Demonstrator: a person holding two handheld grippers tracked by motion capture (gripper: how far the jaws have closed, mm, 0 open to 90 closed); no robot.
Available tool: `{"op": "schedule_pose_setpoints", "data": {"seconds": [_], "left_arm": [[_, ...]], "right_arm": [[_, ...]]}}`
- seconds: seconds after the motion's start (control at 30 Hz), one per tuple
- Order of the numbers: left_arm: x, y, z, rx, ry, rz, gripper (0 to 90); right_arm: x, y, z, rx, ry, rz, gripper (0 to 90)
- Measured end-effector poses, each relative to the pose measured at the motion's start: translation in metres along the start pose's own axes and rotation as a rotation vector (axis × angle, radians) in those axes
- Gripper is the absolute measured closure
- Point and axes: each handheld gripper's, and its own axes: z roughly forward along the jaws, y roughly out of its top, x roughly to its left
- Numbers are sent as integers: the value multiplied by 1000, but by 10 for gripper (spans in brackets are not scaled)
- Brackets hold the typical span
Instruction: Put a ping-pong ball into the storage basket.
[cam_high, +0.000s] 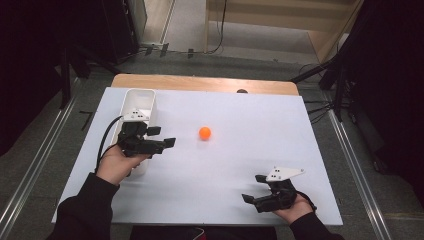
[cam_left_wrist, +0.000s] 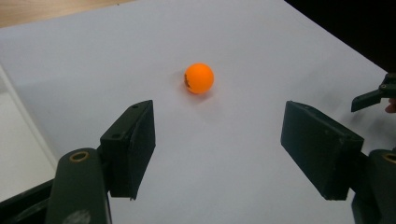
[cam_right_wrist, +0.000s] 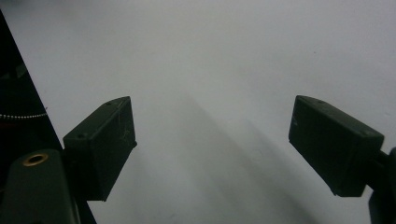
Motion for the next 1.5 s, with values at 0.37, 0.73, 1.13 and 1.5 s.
{"op": "schedule_pose_setpoints", "data": {"seconds": [0.37,0.73,1.13,1.5], "left_arm": [[-9,-1,10,1,-8,-17,267],[-14,-2,19,-31,-29,2,266],[-23,-9,38,-9,-42,26,264],[-17,-9,53,-21,-27,2,262]], "right_arm": [[0,1,1,-4,9,9,134],[0,0,1,-4,9,7,134],[1,1,1,-2,10,7,134],[2,1,0,-10,22,9,134]]}}
